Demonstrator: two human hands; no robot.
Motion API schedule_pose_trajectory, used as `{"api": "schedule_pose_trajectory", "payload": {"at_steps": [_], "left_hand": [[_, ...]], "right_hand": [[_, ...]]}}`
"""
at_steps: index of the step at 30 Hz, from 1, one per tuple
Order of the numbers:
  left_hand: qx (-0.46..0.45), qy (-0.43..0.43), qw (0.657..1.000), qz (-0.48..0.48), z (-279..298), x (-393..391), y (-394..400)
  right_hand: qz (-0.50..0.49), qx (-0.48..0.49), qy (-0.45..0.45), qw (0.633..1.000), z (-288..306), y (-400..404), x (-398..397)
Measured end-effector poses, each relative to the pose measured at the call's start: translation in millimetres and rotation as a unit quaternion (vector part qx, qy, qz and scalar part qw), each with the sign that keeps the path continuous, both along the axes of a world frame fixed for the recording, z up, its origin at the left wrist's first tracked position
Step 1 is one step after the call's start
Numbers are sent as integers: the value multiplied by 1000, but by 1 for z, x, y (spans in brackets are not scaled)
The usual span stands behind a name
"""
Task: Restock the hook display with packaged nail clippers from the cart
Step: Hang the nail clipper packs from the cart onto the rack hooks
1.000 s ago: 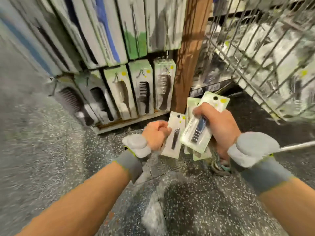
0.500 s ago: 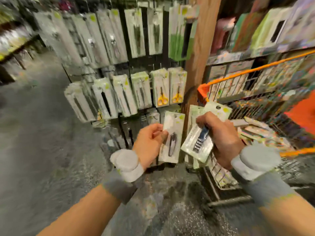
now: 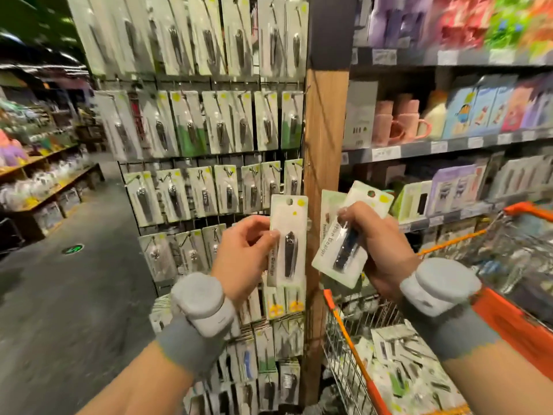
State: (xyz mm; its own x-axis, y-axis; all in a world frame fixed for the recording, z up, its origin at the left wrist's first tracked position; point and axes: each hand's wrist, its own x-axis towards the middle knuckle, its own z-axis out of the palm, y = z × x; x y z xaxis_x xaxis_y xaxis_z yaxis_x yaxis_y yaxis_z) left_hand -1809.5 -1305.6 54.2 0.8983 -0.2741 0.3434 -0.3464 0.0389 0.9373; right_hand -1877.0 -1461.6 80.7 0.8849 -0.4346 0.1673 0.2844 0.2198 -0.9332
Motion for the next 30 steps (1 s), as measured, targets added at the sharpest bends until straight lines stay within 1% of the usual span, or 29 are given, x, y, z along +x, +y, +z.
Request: {"api": "schedule_pose_trajectory", "payload": {"at_steps": [4, 11, 17, 20, 23, 27, 30], "left_hand": [[-12, -29, 999, 14, 44, 13, 6], [-19, -137, 990, 28, 113, 57, 21], [-32, -176, 983, 48, 152, 75, 26], [-20, -204, 975, 82, 172, 86, 23], [-22, -216, 969, 119, 187, 97, 14], [-14, -247, 956, 159, 207, 103, 5], [-7, -273, 944, 185, 227, 109, -6]], "right_hand": [[9, 6, -26, 1000, 42, 4, 17], [21, 0, -84, 996, 105, 8, 60], [54, -3, -112, 992, 134, 3, 86], [55, -23, -144, 988, 156, -4, 98], [67, -20, -167, 984, 176, -16, 107], [70, -8, -171, 983, 196, -31, 121], [90, -26, -168, 981, 211, -45, 134]]}}
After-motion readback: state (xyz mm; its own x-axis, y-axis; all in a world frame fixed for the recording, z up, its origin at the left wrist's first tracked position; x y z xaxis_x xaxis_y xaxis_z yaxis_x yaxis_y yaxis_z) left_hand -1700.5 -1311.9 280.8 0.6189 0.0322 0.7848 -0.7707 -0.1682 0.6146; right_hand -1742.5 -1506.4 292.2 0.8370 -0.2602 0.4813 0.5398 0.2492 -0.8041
